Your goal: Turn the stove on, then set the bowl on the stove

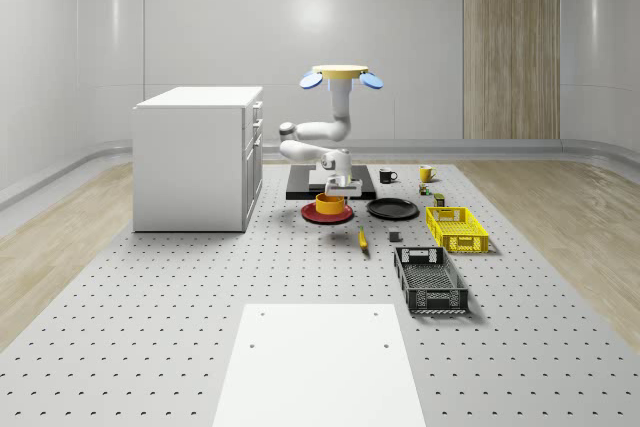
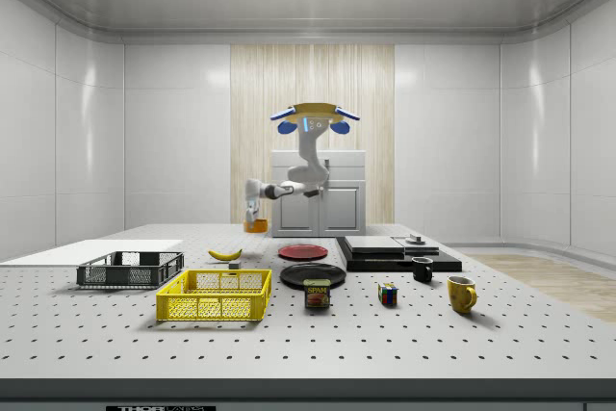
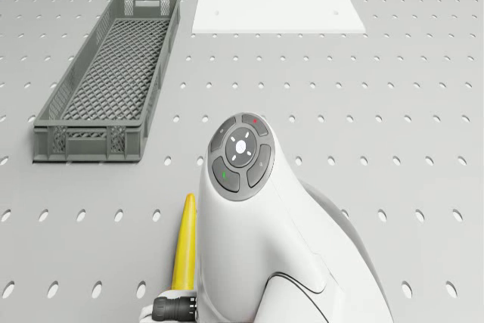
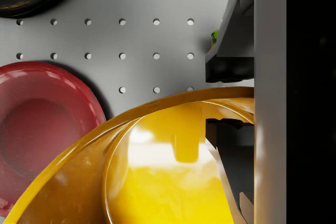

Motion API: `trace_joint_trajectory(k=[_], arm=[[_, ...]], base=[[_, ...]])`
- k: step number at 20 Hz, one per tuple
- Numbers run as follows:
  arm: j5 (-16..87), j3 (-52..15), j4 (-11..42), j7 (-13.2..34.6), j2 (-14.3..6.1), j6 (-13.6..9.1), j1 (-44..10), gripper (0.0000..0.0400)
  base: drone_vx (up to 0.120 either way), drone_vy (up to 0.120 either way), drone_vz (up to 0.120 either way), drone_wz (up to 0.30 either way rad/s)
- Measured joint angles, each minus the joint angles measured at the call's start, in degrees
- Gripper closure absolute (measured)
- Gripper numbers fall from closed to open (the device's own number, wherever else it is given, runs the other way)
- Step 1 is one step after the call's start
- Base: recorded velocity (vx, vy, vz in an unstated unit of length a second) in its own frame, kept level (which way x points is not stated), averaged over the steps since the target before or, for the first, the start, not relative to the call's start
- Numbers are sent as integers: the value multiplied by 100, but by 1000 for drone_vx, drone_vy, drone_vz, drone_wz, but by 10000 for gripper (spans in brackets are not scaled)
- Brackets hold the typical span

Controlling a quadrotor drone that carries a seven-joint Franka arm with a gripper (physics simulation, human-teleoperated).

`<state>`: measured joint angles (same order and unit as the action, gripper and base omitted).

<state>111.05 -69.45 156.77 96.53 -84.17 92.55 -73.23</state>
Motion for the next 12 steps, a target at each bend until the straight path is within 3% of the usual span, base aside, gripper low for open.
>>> trace_joint_trajectory(k=[3,5,12], arm=[[-12,-9,2,3,-11,6,-3,300],[-18,-13,3,5,-17,11,-5,300],[-32,-19,2,12,-40,30,-13,300]], base=[[-120,0,0,0],[-120,120,0,0],[-120,0,0,0]])
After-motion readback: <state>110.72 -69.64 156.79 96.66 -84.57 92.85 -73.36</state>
